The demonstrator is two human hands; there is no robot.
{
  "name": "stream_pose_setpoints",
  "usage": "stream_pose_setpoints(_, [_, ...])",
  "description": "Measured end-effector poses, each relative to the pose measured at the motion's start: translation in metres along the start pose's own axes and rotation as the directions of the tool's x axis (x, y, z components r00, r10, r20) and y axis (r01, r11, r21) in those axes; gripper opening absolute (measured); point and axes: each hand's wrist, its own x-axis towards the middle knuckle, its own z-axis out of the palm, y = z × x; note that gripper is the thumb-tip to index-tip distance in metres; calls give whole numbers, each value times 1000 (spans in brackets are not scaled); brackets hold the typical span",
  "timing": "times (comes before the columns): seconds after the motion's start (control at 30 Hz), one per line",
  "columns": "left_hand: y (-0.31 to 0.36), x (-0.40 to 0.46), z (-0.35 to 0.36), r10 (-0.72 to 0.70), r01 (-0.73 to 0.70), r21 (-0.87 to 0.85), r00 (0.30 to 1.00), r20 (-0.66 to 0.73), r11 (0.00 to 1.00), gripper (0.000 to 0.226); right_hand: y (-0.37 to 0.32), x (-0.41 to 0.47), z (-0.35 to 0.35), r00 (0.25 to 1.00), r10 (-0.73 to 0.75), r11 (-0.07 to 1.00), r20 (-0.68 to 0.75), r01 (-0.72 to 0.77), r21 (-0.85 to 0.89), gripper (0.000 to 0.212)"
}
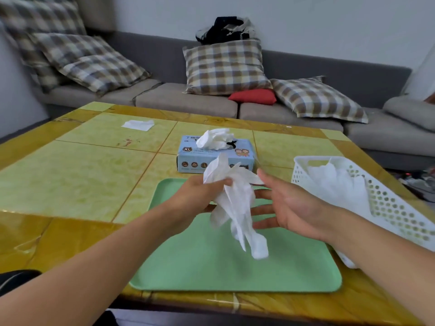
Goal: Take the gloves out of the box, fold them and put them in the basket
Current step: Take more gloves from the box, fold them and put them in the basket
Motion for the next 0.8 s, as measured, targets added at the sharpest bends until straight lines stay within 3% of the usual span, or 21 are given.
stream_pose_setpoints(0.03, [-2, 2, 6, -36, 37, -63, 999, 8, 997, 16, 4, -3, -2, 989, -100, 991, -110, 89, -95, 56])
stream_pose_setpoints(0.1, [-6, 4, 14, -89, 88, -180, 996, 3, 980, 21, 9, -6, -3, 878, -393, 875, -272, 266, -405, 61])
stream_pose_setpoints(0.17, [-9, 4, 21, -111, 115, -258, 993, 28, 959, 25, 12, -6, 4, 819, -545, 711, -181, 337, -617, 57])
stream_pose_setpoints(0.23, [-11, 6, 30, -111, 133, -335, 990, 85, 933, 29, 20, 0, 7, 822, -558, 657, -110, 357, -664, 42])
stream_pose_setpoints(0.33, [-12, 10, 33, -118, 135, -443, 991, 65, 887, 37, 26, 14, -2, 808, -561, 733, -180, 385, -561, 20])
stream_pose_setpoints(0.43, [-15, 20, 23, -162, 115, -470, 985, -61, 875, 37, 25, 17, -13, 861, -499, 778, -101, 393, -490, 5])
stream_pose_setpoints(0.5, [-18, 26, 15, -209, 117, -480, 967, -143, 869, 33, 26, 15, -17, 901, -430, 835, -52, 375, -402, 5])
stream_pose_setpoints(0.6, [-17, 33, 1, -239, 86, -489, 936, -258, 868, 29, 24, 12, -26, 953, -301, 869, 33, 288, -402, 6])
stream_pose_setpoints(0.7, [-16, 38, -14, -225, 69, -406, 909, -352, 911, 27, 20, 5, -33, 978, -167, 916, 124, 200, -348, 10])
stream_pose_setpoints(0.8, [-9, 44, -29, -183, 118, -160, 848, -498, 980, 24, 9, 1, -36, 988, -128, 990, 83, 132, -55, 19])
